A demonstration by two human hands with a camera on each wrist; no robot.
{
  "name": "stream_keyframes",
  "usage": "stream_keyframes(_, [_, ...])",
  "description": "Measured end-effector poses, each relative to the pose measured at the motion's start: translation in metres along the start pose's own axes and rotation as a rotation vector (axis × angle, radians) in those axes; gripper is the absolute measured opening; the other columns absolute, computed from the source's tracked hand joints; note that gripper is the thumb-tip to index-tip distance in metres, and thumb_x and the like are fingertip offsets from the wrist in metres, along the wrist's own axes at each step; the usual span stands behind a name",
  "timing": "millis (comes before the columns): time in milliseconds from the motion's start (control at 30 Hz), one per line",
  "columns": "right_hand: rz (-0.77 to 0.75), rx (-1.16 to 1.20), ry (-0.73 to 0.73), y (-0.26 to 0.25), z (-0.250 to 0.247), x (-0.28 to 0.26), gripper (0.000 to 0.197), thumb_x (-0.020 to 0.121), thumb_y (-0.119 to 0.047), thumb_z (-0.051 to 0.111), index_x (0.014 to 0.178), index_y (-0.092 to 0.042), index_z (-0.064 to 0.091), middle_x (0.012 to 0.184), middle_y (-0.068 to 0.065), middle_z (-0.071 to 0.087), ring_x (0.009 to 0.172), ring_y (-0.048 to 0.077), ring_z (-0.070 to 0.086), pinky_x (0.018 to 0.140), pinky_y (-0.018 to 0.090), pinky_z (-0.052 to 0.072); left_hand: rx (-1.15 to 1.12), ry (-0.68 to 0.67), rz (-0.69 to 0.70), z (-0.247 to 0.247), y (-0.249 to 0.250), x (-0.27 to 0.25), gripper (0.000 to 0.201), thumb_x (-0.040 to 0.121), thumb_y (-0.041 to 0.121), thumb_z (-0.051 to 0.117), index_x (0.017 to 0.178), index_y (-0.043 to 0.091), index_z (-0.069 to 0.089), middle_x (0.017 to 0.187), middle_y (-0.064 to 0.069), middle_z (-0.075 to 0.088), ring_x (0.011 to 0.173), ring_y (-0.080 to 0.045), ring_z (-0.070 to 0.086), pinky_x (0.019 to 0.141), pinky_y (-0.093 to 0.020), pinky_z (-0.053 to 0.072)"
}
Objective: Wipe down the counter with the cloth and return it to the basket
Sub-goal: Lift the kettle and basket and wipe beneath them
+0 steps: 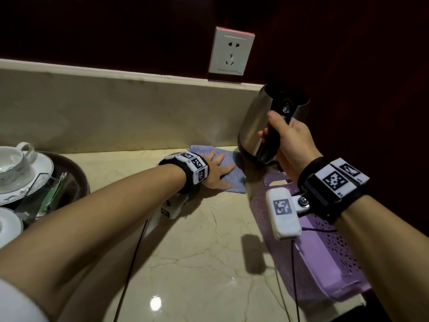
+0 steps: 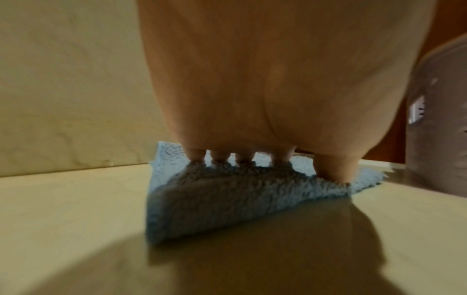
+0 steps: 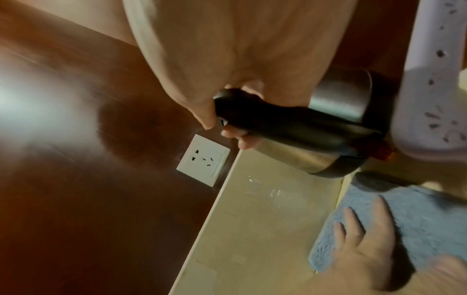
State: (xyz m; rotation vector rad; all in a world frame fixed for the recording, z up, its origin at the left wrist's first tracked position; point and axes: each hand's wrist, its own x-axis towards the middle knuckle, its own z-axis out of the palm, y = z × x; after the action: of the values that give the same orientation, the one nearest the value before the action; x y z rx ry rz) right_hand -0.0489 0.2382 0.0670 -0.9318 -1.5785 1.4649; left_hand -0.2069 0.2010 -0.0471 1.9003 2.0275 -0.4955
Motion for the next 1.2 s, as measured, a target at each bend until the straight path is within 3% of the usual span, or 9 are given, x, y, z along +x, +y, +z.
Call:
stream_keyframes(200, [-0.003,-0.043,-0.022,-0.007,-0.020,-0.003,0.019,0.095,-0.034,0.058,0.087,-0.017,0.059,0.065,-0.006,0.061,0.079,0.017,0.063,0.090,0.041,0.051,0.014,0.033,0.047,-0.015,0.025,0.032,0.073,0.094,0.068,0.024,0.156,0.033,0.007,0.163,-0.011,-0.013,0.148,-0.038,-0.011,0.118,-0.058,0.004])
stream_keyframes(333, [0.008,-0.074,-0.064,-0.006,-0.027,-0.006,0.020,0.095,-0.035,0.058,0.092,-0.015,0.059,0.069,-0.004,0.061,0.079,0.015,0.065,0.096,0.046,0.051,-0.018,0.034,0.021,-0.019,0.031,0.057,0.086,0.078,0.083,0.021,0.153,0.039,0.019,0.164,-0.009,-0.005,0.149,-0.035,-0.007,0.116,-0.060,0.009])
stream_keyframes(433, [0.018,-0.060,-0.068,-0.010,-0.030,-0.007,0.022,0.097,-0.032,0.056,0.102,-0.011,0.057,0.069,-0.003,0.059,0.078,0.015,0.063,0.097,0.047,0.049,-0.013,0.101,0.039,-0.028,0.038,0.070,0.094,0.065,0.090,0.027,0.148,0.047,0.024,0.160,-0.001,0.020,0.144,-0.034,0.023,0.113,-0.054,0.027])
stream_keyframes(567, [0.020,-0.023,-0.080,-0.016,-0.037,-0.009,0.019,0.098,-0.029,0.056,0.095,-0.010,0.055,0.068,-0.002,0.058,0.075,0.016,0.061,0.098,0.046,0.049,-0.039,0.098,0.111,-0.024,0.035,0.119,0.092,0.057,0.099,0.017,0.131,0.051,0.043,0.137,0.004,0.053,0.113,-0.028,0.054,0.094,-0.047,0.046])
stream_keyframes(667, [0.019,0.005,-0.102,-0.019,-0.040,-0.012,0.018,0.099,-0.026,0.054,0.087,-0.012,0.053,0.070,0.001,0.055,0.074,0.015,0.060,0.094,0.040,0.049,0.068,0.108,0.070,-0.041,0.046,0.068,0.068,0.084,0.079,0.027,0.136,0.039,0.046,0.141,0.002,0.049,0.125,-0.028,0.049,0.104,-0.046,0.040])
stream_keyframes(767, [0.015,0.007,-0.116,-0.020,-0.041,-0.013,0.018,0.099,-0.025,0.054,0.087,-0.012,0.052,0.072,0.002,0.054,0.074,0.015,0.060,0.093,0.037,0.050,0.022,0.181,0.073,-0.038,0.055,0.045,0.058,0.096,0.046,0.038,0.142,0.012,0.047,0.151,-0.014,0.039,0.141,-0.032,0.031,0.118,-0.045,0.015])
stream_keyframes(933, [-0.012,-0.036,-0.138,-0.019,-0.040,-0.012,0.020,0.099,-0.027,0.054,0.085,-0.012,0.053,0.073,0.002,0.056,0.079,0.017,0.061,0.097,0.040,0.050,-0.080,-0.085,0.144,-0.049,0.062,0.030,0.056,0.103,0.046,0.027,0.138,0.009,0.049,0.138,-0.010,0.053,0.125,-0.030,0.049,0.107,-0.038,0.034])
stream_keyframes(1067, [-0.035,-0.043,-0.158,-0.015,-0.042,-0.009,0.021,0.096,-0.031,0.057,0.086,-0.013,0.056,0.073,-0.001,0.058,0.078,0.015,0.064,0.101,0.048,0.047,-0.146,-0.084,0.221,-0.043,0.061,0.022,0.054,0.100,0.051,0.035,0.143,0.020,0.044,0.143,-0.003,0.050,0.126,-0.026,0.048,0.107,-0.038,0.035])
stream_keyframes(1200, [-0.056,-0.045,-0.180,-0.011,-0.042,-0.009,0.020,0.097,-0.029,0.056,0.085,-0.013,0.055,0.072,-0.001,0.057,0.074,0.011,0.063,0.103,0.051,0.046,-0.044,-0.097,0.239,-0.032,0.053,0.017,0.065,0.095,0.063,0.030,0.153,0.039,0.017,0.161,0.000,0.021,0.147,-0.028,0.015,0.119,-0.047,0.010])
